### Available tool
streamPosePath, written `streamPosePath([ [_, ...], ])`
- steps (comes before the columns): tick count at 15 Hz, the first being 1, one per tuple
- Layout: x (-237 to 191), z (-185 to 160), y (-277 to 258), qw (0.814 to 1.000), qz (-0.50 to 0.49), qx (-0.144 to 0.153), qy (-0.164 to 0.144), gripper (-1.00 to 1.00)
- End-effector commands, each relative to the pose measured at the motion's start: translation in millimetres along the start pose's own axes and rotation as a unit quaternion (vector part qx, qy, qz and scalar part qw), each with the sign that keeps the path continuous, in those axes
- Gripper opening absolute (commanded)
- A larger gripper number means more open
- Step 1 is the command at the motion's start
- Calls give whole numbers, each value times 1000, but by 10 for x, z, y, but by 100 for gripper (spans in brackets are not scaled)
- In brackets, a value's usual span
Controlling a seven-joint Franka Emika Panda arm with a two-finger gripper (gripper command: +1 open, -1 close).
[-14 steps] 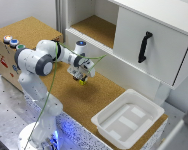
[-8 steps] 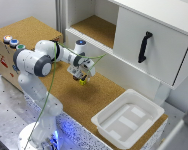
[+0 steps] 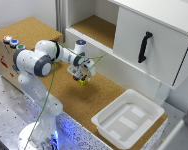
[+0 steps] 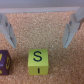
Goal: Push the yellow block to the right
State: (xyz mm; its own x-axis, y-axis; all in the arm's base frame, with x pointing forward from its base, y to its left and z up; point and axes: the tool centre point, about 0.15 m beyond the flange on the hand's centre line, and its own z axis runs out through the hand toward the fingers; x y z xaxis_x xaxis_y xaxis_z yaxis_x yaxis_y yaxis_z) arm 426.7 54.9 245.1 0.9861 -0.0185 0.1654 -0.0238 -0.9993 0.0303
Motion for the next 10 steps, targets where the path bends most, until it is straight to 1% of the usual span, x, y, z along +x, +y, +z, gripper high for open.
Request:
streamPosePath([
  [1, -40, 2, 27, 1000, 1, -19, 9, 100],
  [5, -40, 2, 27, 1000, 1, -19, 9, 100],
  [6, -1, -1, 2, 1000, 0, 0, 0, 100],
  [7, -43, -77, -30, 1000, 21, 0, 2, 100],
  [9, -166, -304, -88, 999, 32, -29, 6, 100],
  [10, -232, -418, -94, 999, 35, -36, 5, 100],
])
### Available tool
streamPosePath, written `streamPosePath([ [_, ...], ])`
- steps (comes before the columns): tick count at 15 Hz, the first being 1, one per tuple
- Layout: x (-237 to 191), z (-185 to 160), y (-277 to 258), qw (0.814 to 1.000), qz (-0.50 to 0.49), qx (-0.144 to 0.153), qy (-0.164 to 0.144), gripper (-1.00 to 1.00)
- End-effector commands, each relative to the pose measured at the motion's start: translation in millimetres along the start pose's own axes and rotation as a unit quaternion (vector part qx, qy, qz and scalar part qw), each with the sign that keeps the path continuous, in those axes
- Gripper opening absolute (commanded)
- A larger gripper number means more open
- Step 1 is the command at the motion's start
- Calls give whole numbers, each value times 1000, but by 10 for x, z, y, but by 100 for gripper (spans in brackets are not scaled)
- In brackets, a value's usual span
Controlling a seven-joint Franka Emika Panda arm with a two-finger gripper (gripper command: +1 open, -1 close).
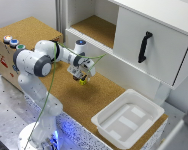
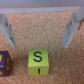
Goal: Push the yellow block to the right
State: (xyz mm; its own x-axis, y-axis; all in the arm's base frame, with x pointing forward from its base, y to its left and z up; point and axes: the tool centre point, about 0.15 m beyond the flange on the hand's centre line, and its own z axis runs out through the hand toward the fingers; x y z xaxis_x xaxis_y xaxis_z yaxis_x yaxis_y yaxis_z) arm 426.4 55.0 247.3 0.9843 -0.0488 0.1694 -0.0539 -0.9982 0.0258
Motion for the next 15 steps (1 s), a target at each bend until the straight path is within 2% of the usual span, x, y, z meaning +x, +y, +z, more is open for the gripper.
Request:
streamPosePath([
  [1, -288, -497, -97, 999, 17, -44, 4, 100],
  [3, -364, -668, -128, 998, 2, -61, 8, 100],
  [6, -454, -938, -194, 997, -30, -70, 22, 100],
  [7, -470, -947, -220, 997, -39, -68, 22, -100],
  [15, -373, -625, -211, 999, -34, -28, 21, -100],
])
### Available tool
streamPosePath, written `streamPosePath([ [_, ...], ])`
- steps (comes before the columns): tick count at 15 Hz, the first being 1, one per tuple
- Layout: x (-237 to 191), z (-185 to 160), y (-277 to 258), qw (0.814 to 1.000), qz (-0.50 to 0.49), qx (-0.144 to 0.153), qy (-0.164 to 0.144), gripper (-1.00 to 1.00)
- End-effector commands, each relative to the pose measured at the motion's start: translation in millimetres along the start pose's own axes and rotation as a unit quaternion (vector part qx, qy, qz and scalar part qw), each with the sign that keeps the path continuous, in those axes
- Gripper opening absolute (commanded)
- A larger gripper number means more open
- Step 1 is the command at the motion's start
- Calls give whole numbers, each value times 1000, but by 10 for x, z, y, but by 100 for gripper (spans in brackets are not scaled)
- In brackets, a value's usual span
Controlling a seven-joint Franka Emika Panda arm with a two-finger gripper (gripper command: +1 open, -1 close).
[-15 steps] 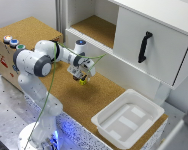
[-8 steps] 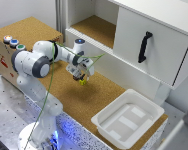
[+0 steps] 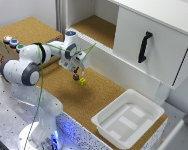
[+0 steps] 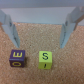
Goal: Push the yellow block to the right
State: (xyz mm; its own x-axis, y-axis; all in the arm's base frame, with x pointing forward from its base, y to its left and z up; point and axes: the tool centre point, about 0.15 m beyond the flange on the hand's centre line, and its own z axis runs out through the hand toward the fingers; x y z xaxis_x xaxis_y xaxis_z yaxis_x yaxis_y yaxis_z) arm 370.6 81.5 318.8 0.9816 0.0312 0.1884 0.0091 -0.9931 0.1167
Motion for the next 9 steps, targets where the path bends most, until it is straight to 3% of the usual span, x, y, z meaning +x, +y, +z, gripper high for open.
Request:
streamPosePath([
  [1, 84, 226, -4, 1000, 8, 19, 10, -100],
  [4, 140, 383, 0, 999, 10, 37, 23, -100],
  [9, 242, 862, -95, 999, -2, 47, -1, -100],
])
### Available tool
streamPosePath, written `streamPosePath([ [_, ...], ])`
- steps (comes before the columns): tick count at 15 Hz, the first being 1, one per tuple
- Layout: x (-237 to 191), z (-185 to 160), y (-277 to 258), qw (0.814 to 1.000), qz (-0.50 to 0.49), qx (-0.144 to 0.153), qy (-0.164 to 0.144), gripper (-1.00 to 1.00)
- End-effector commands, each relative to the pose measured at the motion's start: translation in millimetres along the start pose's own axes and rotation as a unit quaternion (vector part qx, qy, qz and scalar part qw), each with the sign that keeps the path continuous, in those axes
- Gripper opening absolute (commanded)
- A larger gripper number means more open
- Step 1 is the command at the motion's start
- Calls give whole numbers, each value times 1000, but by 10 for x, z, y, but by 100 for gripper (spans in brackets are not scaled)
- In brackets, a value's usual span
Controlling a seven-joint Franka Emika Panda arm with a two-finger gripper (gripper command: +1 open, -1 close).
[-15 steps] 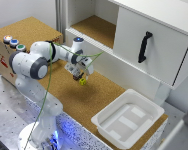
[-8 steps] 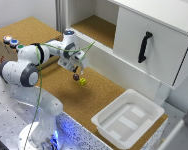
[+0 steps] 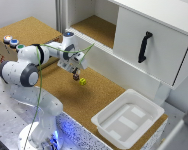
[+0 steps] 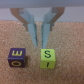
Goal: Push the yellow block to the right
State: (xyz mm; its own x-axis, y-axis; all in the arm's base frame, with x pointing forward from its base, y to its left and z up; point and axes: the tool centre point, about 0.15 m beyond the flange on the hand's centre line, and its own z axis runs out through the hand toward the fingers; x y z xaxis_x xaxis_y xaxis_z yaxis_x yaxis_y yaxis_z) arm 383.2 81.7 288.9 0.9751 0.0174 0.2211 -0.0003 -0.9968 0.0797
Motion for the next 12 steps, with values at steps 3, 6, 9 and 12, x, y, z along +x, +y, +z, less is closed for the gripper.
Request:
streamPosePath([
  [3, 174, 735, -61, 999, -18, 33, -28, -100],
  [6, 212, 868, -30, 999, -13, 36, -29, -100],
  [9, 219, 932, 57, 999, -7, 33, -33, -100],
  [12, 189, 987, 248, 999, 9, 23, -38, -100],
])
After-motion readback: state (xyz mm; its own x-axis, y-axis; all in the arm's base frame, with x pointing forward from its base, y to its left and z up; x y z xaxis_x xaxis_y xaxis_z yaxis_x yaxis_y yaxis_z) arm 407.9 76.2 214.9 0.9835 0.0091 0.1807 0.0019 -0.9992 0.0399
